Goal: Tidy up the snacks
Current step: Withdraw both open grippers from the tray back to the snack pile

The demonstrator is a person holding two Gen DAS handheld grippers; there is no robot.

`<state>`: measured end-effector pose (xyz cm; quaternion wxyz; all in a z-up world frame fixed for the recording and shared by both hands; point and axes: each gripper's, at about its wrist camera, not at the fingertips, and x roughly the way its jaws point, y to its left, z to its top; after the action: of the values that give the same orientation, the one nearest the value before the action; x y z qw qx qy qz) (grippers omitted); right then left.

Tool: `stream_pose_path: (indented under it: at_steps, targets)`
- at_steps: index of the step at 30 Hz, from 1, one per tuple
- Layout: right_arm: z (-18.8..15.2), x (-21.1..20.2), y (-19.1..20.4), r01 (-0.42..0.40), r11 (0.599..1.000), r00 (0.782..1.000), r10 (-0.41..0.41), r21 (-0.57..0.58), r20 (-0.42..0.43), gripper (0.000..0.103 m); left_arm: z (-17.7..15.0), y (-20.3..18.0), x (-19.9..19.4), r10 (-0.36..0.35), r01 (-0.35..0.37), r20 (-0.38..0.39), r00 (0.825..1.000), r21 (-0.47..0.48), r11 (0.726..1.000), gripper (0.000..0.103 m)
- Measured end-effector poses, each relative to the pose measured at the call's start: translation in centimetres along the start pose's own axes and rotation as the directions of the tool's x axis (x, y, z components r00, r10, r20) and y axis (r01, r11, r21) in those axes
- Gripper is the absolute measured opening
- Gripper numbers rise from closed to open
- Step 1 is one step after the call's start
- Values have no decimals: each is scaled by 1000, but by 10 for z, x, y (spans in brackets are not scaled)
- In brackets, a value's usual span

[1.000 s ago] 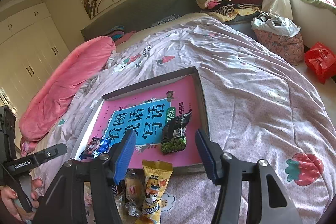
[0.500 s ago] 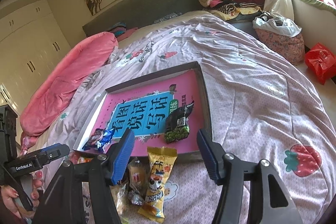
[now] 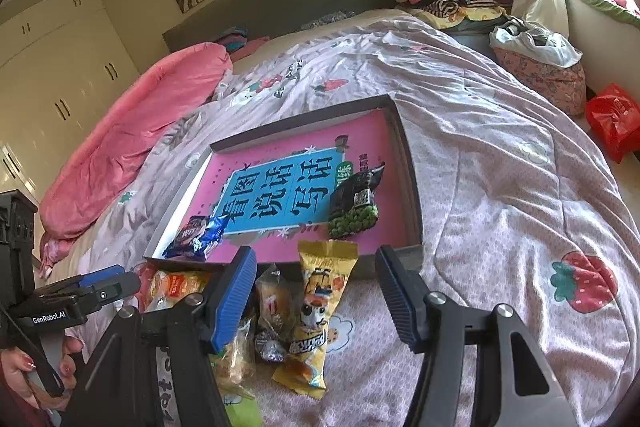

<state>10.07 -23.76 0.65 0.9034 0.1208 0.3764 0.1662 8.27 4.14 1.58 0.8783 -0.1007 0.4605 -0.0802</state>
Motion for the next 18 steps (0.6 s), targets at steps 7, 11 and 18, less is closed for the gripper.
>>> stream_pose_path:
  at_steps: [7, 11, 18]
  targets:
    - [-6, 0, 3, 0, 1000, 1000, 0, -9, -21, 61, -9, -4, 2, -14, 14, -23, 1000, 13, 1000, 77]
    - [-9, 0, 5, -2, 1000, 1000, 2, -11, -27, 61, -13, -7, 3, -15, 16, -32, 999, 21, 1000, 77]
    - [-14, 0, 7, -4, 1000, 999, 4, -14, -39, 61, -20, -12, 7, -27, 29, -61, 998, 35, 999, 77]
